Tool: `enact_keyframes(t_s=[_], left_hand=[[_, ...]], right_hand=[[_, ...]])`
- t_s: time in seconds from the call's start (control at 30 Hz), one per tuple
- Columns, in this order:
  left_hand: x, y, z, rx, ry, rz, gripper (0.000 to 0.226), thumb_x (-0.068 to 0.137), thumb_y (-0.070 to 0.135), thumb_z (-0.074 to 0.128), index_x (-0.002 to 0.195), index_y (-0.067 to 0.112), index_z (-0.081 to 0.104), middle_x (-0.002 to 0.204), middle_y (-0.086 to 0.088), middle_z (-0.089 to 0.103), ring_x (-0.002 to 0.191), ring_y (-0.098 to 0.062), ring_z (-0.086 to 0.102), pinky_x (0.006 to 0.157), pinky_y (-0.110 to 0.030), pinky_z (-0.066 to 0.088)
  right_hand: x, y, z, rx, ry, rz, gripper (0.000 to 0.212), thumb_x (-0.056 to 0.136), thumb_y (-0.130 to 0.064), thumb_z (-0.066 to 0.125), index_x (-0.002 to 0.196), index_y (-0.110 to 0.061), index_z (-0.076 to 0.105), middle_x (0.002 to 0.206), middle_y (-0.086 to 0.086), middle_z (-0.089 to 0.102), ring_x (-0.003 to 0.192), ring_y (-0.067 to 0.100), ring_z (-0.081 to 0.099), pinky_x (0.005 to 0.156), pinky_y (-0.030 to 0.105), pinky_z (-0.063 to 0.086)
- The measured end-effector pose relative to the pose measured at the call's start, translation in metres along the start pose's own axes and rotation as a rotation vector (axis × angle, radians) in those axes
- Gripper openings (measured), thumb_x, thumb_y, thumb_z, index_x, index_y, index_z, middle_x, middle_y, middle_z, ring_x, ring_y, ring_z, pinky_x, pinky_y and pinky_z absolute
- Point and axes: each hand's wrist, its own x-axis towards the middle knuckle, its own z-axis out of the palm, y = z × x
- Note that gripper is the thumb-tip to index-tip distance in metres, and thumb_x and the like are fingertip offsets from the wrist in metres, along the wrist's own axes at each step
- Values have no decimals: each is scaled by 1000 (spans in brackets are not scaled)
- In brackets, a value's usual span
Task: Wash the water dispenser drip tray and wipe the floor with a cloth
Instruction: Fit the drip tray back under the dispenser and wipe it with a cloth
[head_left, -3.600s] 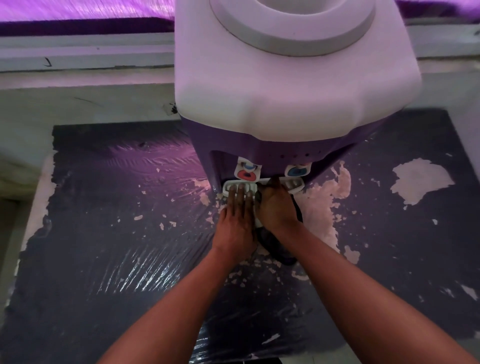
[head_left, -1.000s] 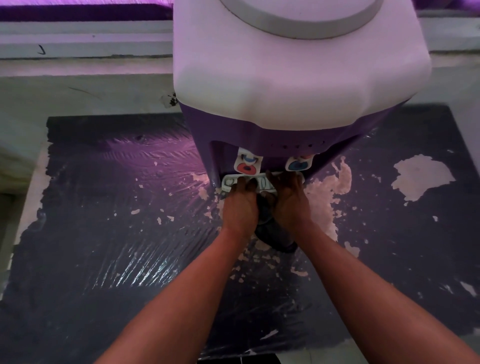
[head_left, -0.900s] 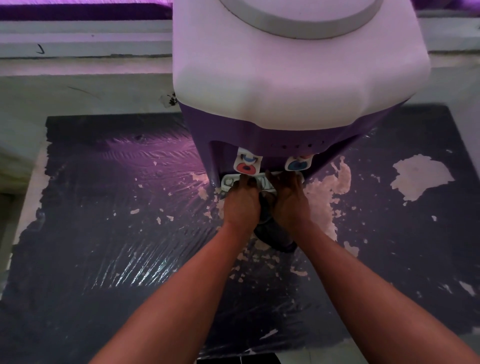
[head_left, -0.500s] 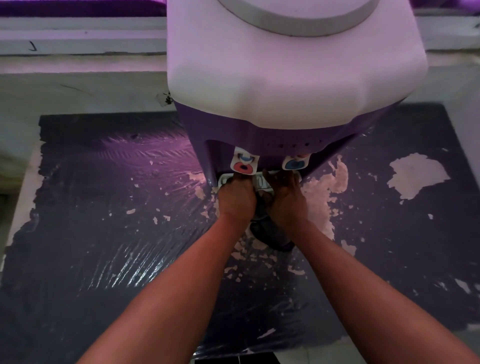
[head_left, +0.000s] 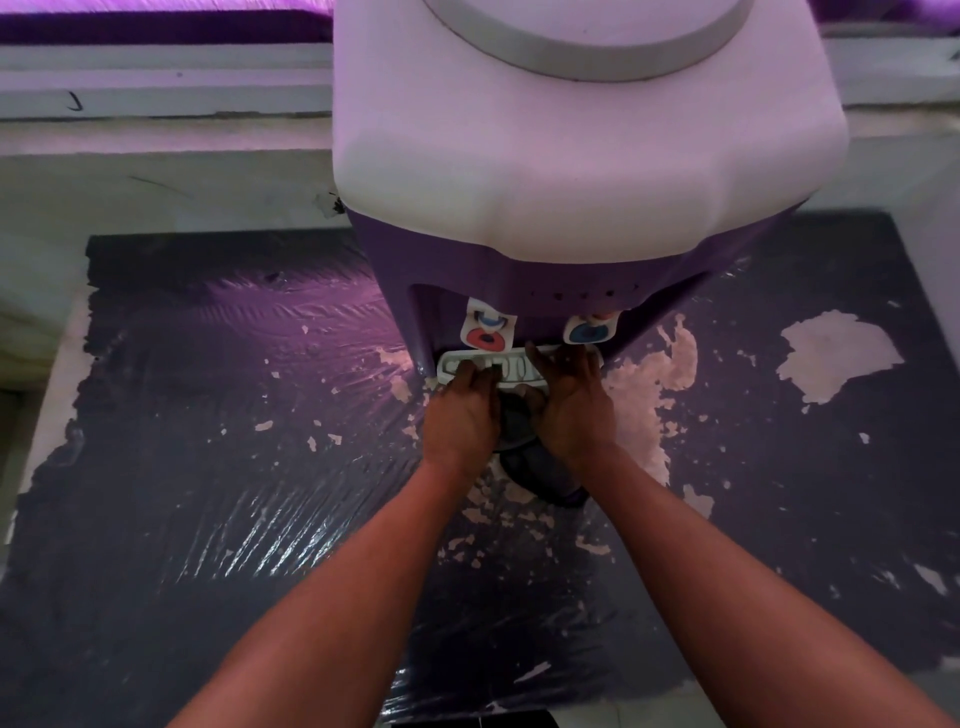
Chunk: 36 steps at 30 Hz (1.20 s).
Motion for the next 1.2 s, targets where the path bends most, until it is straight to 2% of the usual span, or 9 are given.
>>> enact_keyframes(t_s=[0.1,0.23,0.47,0.57,0.73,0.9,1.0,1.13,1.2], left_hand=[[-2,10,-3,-94,128,-149,24,95,19,52,111,8,66,115,-15,62,75,-40,66,59,-44,55],[3,16,-8,-55,68,-243,26,93,14,52,116,11,64,122,-14,58,81,-40,66,64,-46,53],[10,7,-13,90,-149,-135,35,87,22,56,120,11,60,122,-14,58,89,-36,67,68,-40,54],[14,7,-17,157,-158,-115,35,90,33,49,116,13,60,107,-12,67,87,-34,69,67,-36,52],[8,6,-15,179,-162,-57,30,95,29,46,121,17,57,116,-11,63,88,-35,68,67,-40,52],[1,-1,-9,-247,150,-310,19,93,16,51,103,12,66,102,-14,67,84,-36,64,67,-42,53],[-1,2,-12,-283,246,-378,22,95,17,49,109,11,66,110,-14,65,85,-37,63,68,-44,54],[0,-2,-13,-138,85,-364,31,99,22,43,123,14,62,121,-16,60,87,-41,63,69,-47,54],[-4,-5,-12,-73,7,-264,36,96,18,46,130,17,59,127,-19,56,86,-43,64,68,-47,53]], right_hand=[[1,1,0,-4,-11,-1,56,93,-42,59,146,-31,44,156,9,31,145,37,20,102,49,45],[1,0,-3,-9,-26,7,57,93,-42,59,147,-33,43,157,7,27,146,35,17,100,49,46],[0,-1,-3,-37,-36,24,57,93,-45,57,148,-35,40,156,6,26,146,33,18,98,49,48],[0,-2,-3,-29,-37,27,58,93,-44,57,148,-35,40,158,7,25,146,33,18,99,50,48],[-1,-4,-4,-37,-53,45,59,94,-44,56,149,-37,37,159,4,23,148,33,14,100,52,48],[0,-4,-4,-23,-60,64,58,94,-45,56,148,-39,37,160,4,22,148,32,12,102,52,45],[0,-3,-3,-15,-55,61,58,94,-45,56,148,-39,38,159,4,23,148,33,12,102,52,45],[-1,-3,-3,-4,-45,61,57,94,-45,56,148,-38,39,158,4,25,147,32,12,102,52,45],[0,-3,-3,-9,-45,60,57,93,-44,56,147,-37,40,158,4,26,147,32,14,101,52,47]])
